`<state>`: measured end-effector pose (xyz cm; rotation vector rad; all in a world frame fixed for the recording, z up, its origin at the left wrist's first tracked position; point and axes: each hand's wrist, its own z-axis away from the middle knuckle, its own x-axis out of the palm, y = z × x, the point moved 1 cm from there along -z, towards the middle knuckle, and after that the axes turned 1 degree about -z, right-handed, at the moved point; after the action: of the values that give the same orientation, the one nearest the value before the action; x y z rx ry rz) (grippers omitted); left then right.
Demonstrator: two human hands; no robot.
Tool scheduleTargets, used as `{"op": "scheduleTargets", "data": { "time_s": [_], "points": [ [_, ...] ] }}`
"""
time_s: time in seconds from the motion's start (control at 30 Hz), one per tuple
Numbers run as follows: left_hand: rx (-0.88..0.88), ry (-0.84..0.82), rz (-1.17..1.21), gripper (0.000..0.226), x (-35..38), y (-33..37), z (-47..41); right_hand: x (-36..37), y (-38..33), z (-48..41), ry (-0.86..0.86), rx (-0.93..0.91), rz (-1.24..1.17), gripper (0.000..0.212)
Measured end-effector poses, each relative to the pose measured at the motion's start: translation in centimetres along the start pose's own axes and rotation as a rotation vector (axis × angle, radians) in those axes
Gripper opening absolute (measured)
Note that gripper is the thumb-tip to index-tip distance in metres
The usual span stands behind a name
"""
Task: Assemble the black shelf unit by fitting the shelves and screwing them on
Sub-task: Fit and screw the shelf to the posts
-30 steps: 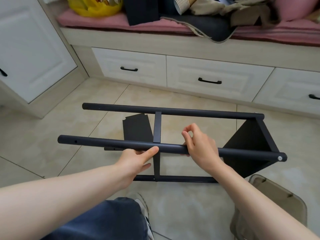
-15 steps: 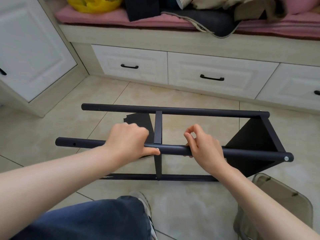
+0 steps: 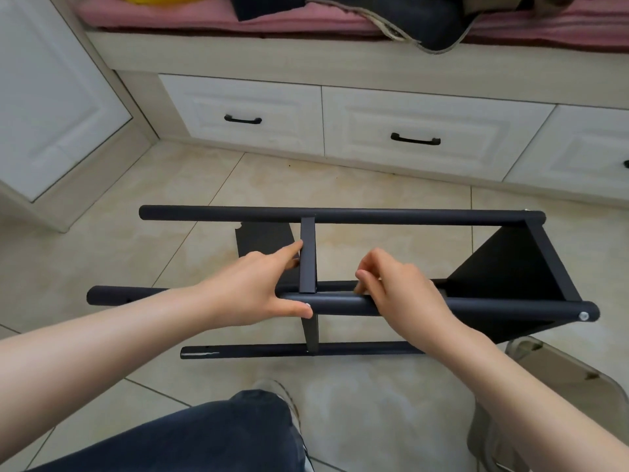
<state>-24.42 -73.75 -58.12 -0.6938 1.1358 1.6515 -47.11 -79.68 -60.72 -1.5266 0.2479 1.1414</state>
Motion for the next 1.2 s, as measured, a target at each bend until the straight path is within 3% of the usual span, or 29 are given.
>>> {"op": "scheduleTargets", "data": {
  "time_s": [0.13,0.43,0.5,0.67,0.8,1.13,1.2],
  "points": [
    [0.014,0.003,0.093,0.110,0.7,-0.3,0.2,-0.1,-0.9,-2.1,0.032,-0.087,-0.072,0.008],
    [-0.034,0.056,0.185,0.118,1.9,-1.2,1.3,-0.3,-4.2,-8.1,0.295,-0.281,-0.102,0.017],
    [-0.046,0.033,0.133,0.104,2.1,-1.6,1.5,0.1,-4.9,-9.2,0.298,-0.305,-0.037,0.017],
    [0.062,-0.047,-0.010,0.060,2.4,-1.7,1.9,1.6,-5.6,-10.6,0.071,-0.247,-0.022,0.021],
    [0.175,-0.013,-0.116,0.056,2.7,-1.8,2.2,1.7,-5.2,-11.1,0.085,-0.256,0.017,0.019],
    [0.284,0.020,-0.047,0.030,3.6,-2.5,3.2,3.1,-4.8,-9.8,0.212,-0.357,-0.002,0.015],
    [0.280,0.073,-0.080,0.035,3.9,-2.5,3.4,3.2,-4.9,-9.6,0.226,-0.354,0.008,0.016]
  ]
}}
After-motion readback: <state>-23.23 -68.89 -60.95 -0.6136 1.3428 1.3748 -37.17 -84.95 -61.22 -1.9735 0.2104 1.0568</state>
